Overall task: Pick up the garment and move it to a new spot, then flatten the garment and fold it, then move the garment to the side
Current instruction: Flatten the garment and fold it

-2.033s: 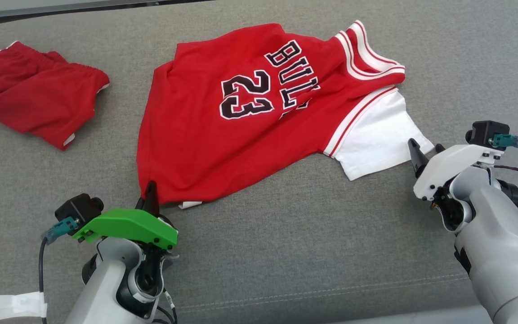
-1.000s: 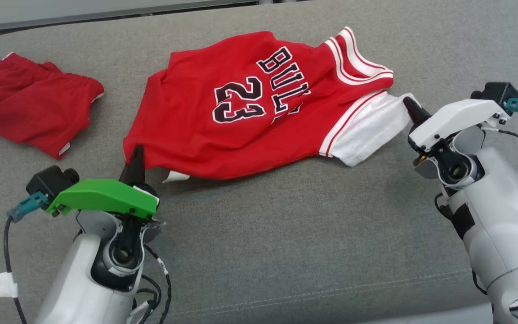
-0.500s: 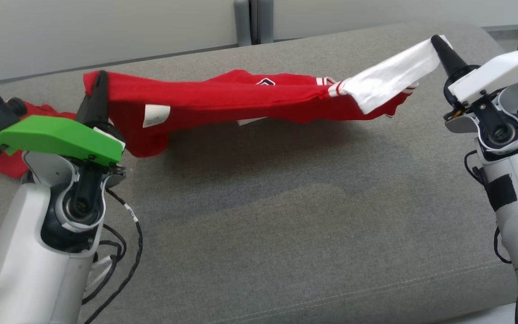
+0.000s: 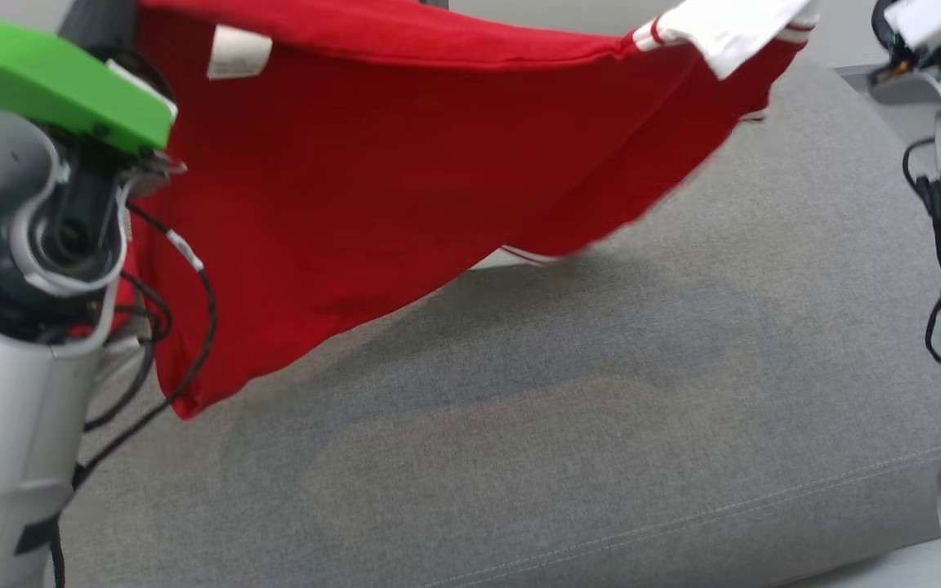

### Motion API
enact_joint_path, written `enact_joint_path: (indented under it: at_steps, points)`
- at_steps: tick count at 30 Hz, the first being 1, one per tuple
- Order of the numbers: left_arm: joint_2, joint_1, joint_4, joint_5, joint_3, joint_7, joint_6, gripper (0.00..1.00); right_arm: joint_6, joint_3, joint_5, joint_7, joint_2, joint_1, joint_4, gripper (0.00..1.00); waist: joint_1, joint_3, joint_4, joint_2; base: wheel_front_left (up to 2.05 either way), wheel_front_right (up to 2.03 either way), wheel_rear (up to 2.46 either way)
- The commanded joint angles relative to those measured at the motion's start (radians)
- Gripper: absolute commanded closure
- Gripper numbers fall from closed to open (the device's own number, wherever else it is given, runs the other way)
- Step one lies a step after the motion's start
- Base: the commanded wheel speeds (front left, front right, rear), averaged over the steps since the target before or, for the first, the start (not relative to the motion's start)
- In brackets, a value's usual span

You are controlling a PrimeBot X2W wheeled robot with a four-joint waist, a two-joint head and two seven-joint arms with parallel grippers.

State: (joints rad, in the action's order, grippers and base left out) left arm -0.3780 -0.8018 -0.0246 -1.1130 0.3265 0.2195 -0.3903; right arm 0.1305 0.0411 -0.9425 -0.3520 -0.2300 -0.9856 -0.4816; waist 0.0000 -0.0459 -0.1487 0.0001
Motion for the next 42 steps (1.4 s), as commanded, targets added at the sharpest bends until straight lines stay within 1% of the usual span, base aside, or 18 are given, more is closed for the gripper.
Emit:
enact_joint_path:
  at_steps: [1,6,11,14,15,18,20,23,27,28,30,32,33,34,35,36,39,42]
  points:
    - [-0.01,-0.026,0.009,0.011,-0.001,0.007,-0.007,1.0,0.0,0.009,0.018,-0.01,0.007,-0.023,0.009,1.0,0.0,-0.007,-0.004,-0.0001,0.0,0.0,0.0]
    - [-0.02,-0.122,0.078,0.02,0.003,0.046,-0.025,1.0,0.0,0.068,0.12,-0.061,0.057,-0.125,0.02,1.0,0.0,-0.036,-0.01,-0.0001,0.0,0.0,0.0]
    - [-0.003,-0.215,0.182,0.018,-0.001,0.071,-0.053,1.0,0.0,0.155,0.251,-0.073,0.102,-0.24,-0.049,1.0,0.0,-0.096,-0.01,-0.0001,0.0,0.0,0.0]
    - [0.003,-0.287,0.261,0.033,0.006,0.078,-0.067,1.0,0.0,0.218,0.337,-0.042,0.127,-0.331,-0.122,1.0,0.0,-0.146,-0.013,-0.0001,0.0,0.0,0.0]
    - [0.002,-0.317,0.29,0.044,0.012,0.079,-0.067,1.0,0.0,0.225,0.37,-0.026,0.133,-0.365,-0.141,1.0,0.0,-0.166,-0.013,-0.0001,0.0,0.0,0.0]
    - [0.002,-0.418,0.368,0.074,0.019,0.06,-0.049,1.0,0.0,0.234,0.46,0.037,0.147,-0.466,-0.197,1.0,0.0,-0.233,-0.018,-0.0001,0.0,0.0,0.0]
    - [0.008,-0.498,0.422,0.092,0.008,0.023,-0.038,1.0,0.0,0.242,0.505,0.099,0.153,-0.541,-0.226,1.0,0.0,-0.282,-0.022,-0.0001,0.0,0.0,0.0]
    - [0.043,-0.6,0.512,0.109,-0.002,-0.059,0.01,1.0,0.0,0.26,0.554,0.227,0.16,-0.632,-0.276,1.0,0.0,-0.329,-0.023,-0.0001,0.0,0.0,0.0]
    - [0.076,-0.721,0.628,0.143,-0.003,-0.182,0.091,1.0,0.0,0.264,0.6,0.398,0.163,-0.724,-0.346,1.0,0.0,-0.368,-0.026,-0.0001,0.0,0.0,0.0]
    - [0.084,-0.746,0.653,0.153,-0.002,-0.216,0.109,1.0,0.0,0.269,0.606,0.442,0.161,-0.742,-0.361,1.0,0.0,-0.38,-0.025,-0.0001,0.0,0.0,0.0]
    - [0.1,-0.784,0.694,0.169,0.003,-0.294,0.162,1.0,0.0,0.267,0.618,0.52,0.156,-0.762,-0.395,1.0,0.0,-0.399,-0.026,-0.0001,0.0,0.0,0.0]
    - [0.112,-0.813,0.74,0.174,-0.012,-0.375,0.201,1.0,0.0,0.255,0.629,0.572,0.154,-0.773,-0.425,1.0,0.0,-0.41,-0.026,-0.0001,0.0,0.0,0.0]
    - [0.116,-0.833,0.761,0.176,-0.017,-0.405,0.218,1.0,0.0,0.251,0.63,0.588,0.153,-0.783,-0.433,1.0,0.0,-0.417,-0.027,-0.0001,0.0,0.0,0.0]
    - [0.116,-0.833,0.761,0.176,-0.017,-0.405,0.218,1.0,0.0,0.251,0.63,0.588,0.153,-0.783,-0.433,1.0,0.0,-0.417,-0.027,-0.0001,0.0,0.0,0.0]
    - [0.128,-0.877,0.792,0.179,-0.027,-0.443,0.254,1.0,0.0,0.257,0.619,0.609,0.154,-0.809,-0.43,1.0,0.0,-0.444,-0.029,-0.0001,0.0,0.0,0.0]
    - [0.128,-0.877,0.792,0.179,-0.027,-0.443,0.254,1.0,0.0,0.257,0.619,0.609,0.154,-0.809,-0.43,1.0,0.0,-0.444,-0.029,-0.0001,0.0,0.0,0.0]
    - [0.132,-0.881,0.851,0.19,-0.032,-0.465,0.289,1.0,0.0,0.227,0.587,0.616,0.168,-0.787,-0.45,1.0,0.0,-0.488,-0.033,-0.0001,0.0,0.0,0.0]
    - [0.119,-0.869,0.901,0.202,-0.033,-0.477,0.32,1.0,0.0,0.181,0.545,0.617,0.171,-0.755,-0.466,1.0,0.0,-0.516,-0.038,-0.0001,0.0,0.0,0.0]
